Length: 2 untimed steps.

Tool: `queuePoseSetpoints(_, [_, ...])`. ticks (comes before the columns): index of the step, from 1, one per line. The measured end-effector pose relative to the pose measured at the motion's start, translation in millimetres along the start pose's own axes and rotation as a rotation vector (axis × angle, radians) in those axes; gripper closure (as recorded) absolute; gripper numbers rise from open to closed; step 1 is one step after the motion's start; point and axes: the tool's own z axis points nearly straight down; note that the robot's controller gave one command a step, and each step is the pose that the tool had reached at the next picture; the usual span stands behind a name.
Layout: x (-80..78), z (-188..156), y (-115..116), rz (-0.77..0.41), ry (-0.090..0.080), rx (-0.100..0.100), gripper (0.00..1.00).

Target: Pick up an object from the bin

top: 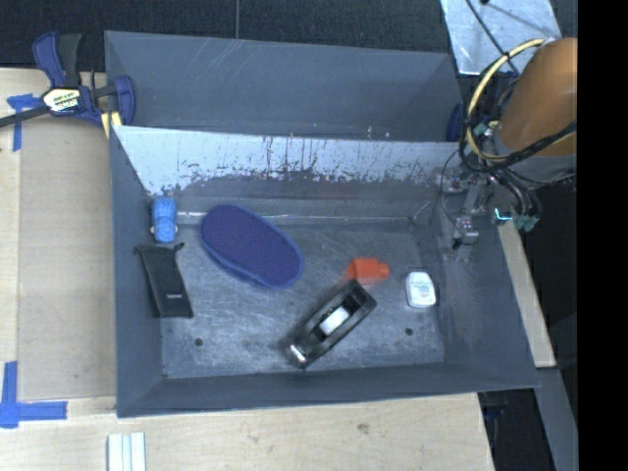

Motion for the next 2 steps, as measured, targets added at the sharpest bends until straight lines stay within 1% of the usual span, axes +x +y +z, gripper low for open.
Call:
queuePoseSetpoints(1, [27.1, 86.8, 73.7, -0.134, -0.001, -0.003, 0.0])
queuePoseSetpoints(2, [81.9, 82.8, 106.2, 0.162, -0.009, 0.004, 0.0])
